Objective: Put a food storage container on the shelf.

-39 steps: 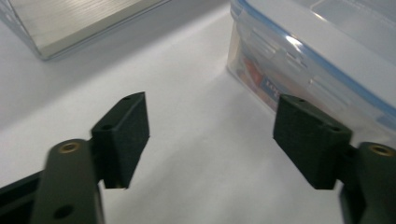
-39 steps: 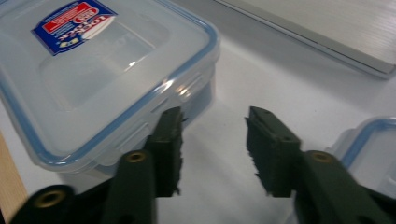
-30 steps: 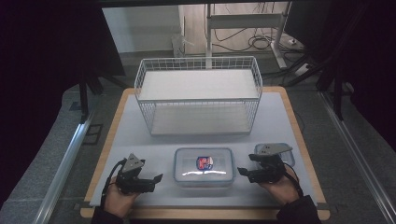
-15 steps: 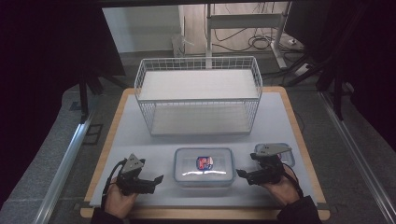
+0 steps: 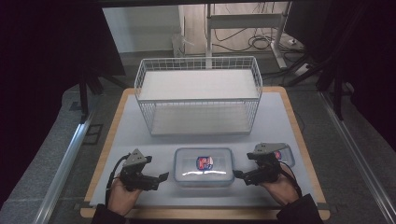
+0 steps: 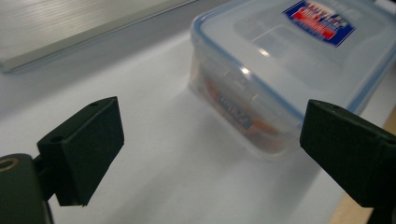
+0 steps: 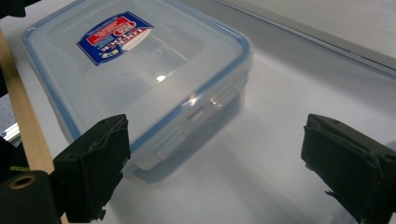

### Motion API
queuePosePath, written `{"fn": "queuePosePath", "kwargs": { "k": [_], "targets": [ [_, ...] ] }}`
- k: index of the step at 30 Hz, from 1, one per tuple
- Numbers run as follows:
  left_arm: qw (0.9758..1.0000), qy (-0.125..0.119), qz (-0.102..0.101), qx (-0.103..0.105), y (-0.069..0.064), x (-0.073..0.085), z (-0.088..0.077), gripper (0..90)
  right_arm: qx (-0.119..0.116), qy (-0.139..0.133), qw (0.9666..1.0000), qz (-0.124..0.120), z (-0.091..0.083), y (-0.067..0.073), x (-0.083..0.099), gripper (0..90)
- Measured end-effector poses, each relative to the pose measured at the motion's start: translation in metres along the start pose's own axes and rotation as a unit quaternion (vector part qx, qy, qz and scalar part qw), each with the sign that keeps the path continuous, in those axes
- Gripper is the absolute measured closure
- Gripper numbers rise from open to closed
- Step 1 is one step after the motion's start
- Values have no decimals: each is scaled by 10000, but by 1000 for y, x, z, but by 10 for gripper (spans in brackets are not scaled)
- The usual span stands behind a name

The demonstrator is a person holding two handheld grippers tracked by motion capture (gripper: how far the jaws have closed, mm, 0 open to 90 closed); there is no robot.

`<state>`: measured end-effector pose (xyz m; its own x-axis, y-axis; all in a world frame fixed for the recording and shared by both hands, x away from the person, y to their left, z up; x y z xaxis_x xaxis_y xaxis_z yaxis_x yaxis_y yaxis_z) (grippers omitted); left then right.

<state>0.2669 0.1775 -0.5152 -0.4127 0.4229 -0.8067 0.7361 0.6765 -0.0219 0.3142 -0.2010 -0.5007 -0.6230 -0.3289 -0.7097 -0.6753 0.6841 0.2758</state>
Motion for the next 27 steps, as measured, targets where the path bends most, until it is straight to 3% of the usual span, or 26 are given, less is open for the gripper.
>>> {"fn": "queuePosePath", "kwargs": {
  "k": [7, 11, 14, 17, 20, 27],
  "targets": [
    [9986, 156, -174, 467, -3, -4, 17, 32, -87, 194, 9996, 203, 9, 6, -3, 25],
    [9965, 19, -281, 786, -7, -7, 23, 16, -233, 296, 9986, 379, 14, 9, -4, 47],
    [9962, 20, -237, 839, -9, -10, 27, 16, -290, 334, 9981, 422, 18, 13, -4, 69],
    [9943, -76, -348, 1009, -8, -15, 31, 26, -385, 344, 9976, 453, 22, 13, -4, 68],
    [9932, 84, -364, 1099, -8, -16, 40, 40, -407, 340, 9972, 535, 24, 12, -6, 73],
    [9854, 334, -578, 1564, -8, -22, 62, 16, -762, 529, 9917, 888, 34, 11, -8, 78]
  ]
}}
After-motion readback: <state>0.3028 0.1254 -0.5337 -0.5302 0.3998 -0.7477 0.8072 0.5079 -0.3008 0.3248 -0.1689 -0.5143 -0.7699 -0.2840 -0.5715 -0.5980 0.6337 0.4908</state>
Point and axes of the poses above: each handheld gripper's, and its own axes: z roughly forward along the jaws, x roughly out of its underside, y roughly to its left, the point moved 3 cm from there along z, roughly forward along the jaws, and after that the axes turned 11 degrees about z, right-handed, at the moved point
